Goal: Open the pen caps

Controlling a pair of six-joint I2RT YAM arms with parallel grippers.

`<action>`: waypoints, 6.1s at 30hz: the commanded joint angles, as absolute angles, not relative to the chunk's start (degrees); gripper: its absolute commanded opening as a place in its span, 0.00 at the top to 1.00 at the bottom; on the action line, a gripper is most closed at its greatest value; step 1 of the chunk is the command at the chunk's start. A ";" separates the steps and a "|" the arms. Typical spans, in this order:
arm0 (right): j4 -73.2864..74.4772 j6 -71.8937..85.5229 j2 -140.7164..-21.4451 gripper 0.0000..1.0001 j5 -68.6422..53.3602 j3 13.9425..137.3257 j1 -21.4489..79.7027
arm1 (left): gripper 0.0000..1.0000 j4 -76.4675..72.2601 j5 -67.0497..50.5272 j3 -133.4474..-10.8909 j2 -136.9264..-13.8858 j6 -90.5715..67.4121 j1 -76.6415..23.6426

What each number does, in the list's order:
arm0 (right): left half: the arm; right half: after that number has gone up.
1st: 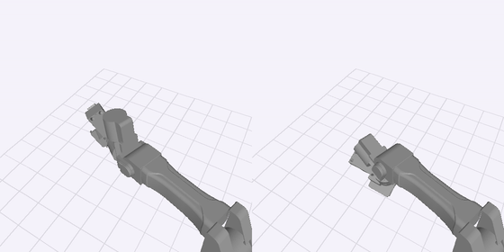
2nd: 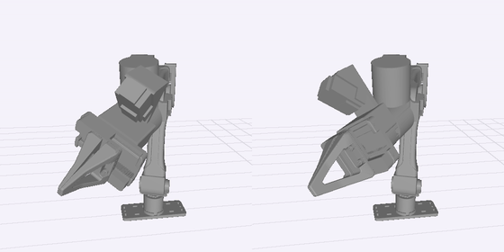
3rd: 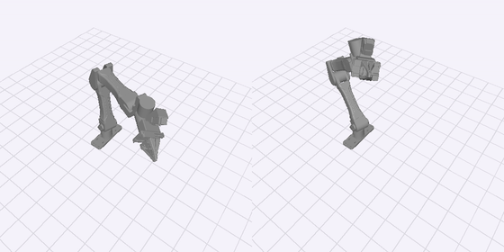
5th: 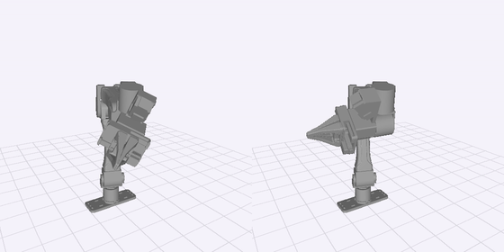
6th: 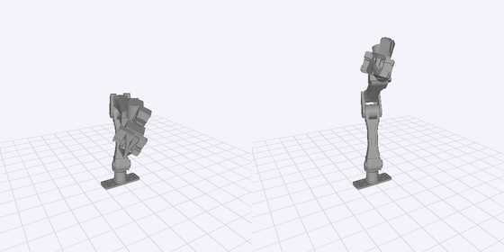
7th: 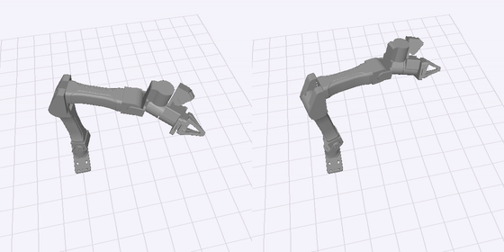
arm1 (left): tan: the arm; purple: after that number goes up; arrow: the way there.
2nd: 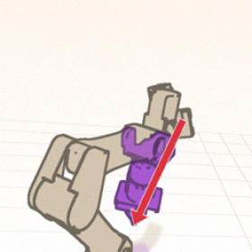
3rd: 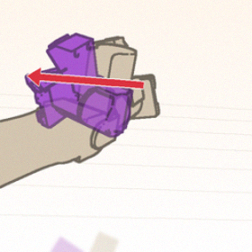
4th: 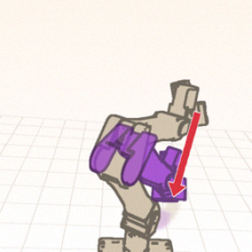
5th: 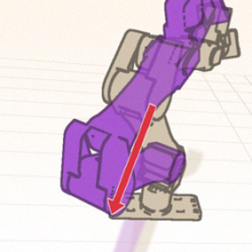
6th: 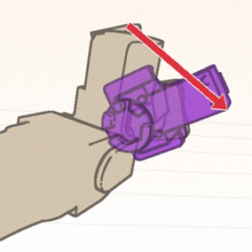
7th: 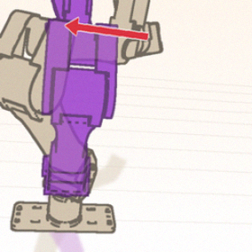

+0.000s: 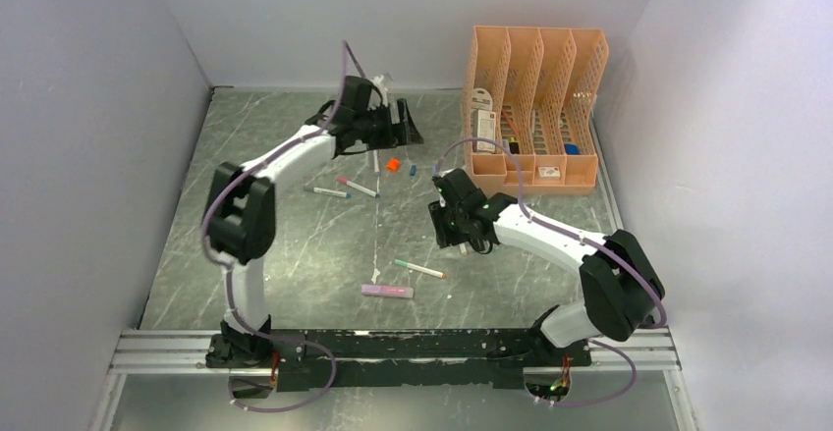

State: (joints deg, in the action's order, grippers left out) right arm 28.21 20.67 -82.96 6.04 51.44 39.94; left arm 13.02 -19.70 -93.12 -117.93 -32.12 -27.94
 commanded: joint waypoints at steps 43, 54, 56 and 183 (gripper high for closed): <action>22.79 23.87 -81.18 1.00 -9.27 55.30 39.30 | 0.02 -3.33 -37.48 -48.63 -75.95 -40.04 -20.28; 8.57 33.72 -76.54 1.00 -31.22 51.95 33.27 | 0.03 -18.83 -35.48 -46.02 -81.38 -49.72 -29.65; 8.41 33.92 -76.63 1.00 -31.59 51.96 33.22 | 0.03 -20.28 -34.65 -45.64 -81.96 -50.55 -30.31; 27.48 22.08 -91.94 0.73 8.36 55.96 36.30 | 0.78 -7.43 -33.49 -62.08 -94.56 -41.50 -22.45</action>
